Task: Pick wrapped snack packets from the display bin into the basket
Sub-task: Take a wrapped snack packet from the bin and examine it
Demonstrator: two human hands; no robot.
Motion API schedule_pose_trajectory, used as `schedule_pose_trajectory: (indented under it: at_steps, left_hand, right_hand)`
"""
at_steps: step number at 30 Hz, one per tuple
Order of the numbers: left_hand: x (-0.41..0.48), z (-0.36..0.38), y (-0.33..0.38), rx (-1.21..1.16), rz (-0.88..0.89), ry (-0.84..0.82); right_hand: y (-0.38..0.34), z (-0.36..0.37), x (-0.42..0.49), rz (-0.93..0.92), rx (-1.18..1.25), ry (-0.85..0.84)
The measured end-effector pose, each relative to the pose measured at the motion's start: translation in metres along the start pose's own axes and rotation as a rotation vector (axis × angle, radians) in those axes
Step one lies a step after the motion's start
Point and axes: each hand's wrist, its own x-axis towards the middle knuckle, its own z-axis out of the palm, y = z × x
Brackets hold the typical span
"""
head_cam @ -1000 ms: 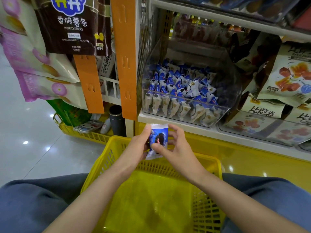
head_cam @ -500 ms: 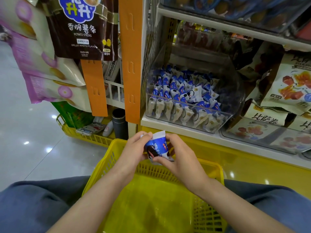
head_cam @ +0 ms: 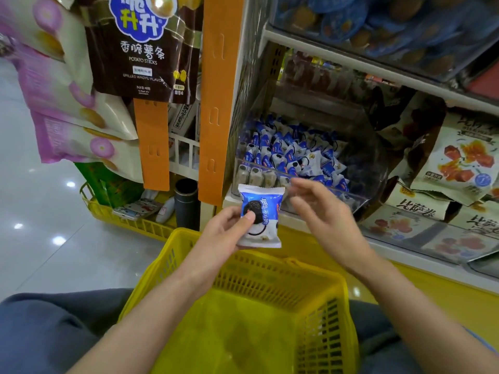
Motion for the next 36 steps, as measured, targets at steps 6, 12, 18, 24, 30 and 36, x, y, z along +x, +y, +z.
schedule_pose_trajectory:
  at_steps: [6, 12, 18, 24, 30, 36]
  left_hand:
    - [0.002, 0.0, 0.007, -0.004, 0.007, 0.031]
    - [0.003, -0.003, 0.012, 0.01, 0.025, 0.038]
    - [0.004, -0.001, 0.013, 0.022, 0.029, 0.043]
    - [0.004, -0.001, 0.012, 0.021, 0.02, 0.054]
    - [0.004, 0.0, 0.012, 0.02, 0.006, 0.065]
    - [0.003, 0.0, 0.012, 0.031, 0.001, 0.082]
  right_hand:
    - [0.031, -0.057, 0.079, 0.28, -0.48, 0.027]
    - [0.051, -0.059, 0.106, 0.336, -0.739, -0.284]
    - [0.052, -0.059, 0.112, 0.325, -0.72, -0.289]
    - [0.05, -0.061, 0.107, 0.239, -0.652, -0.256]
    - [0.045, -0.059, 0.104, 0.21, -0.552, -0.076]
    - [0.022, -0.064, 0.097, 0.253, -0.415, 0.235]
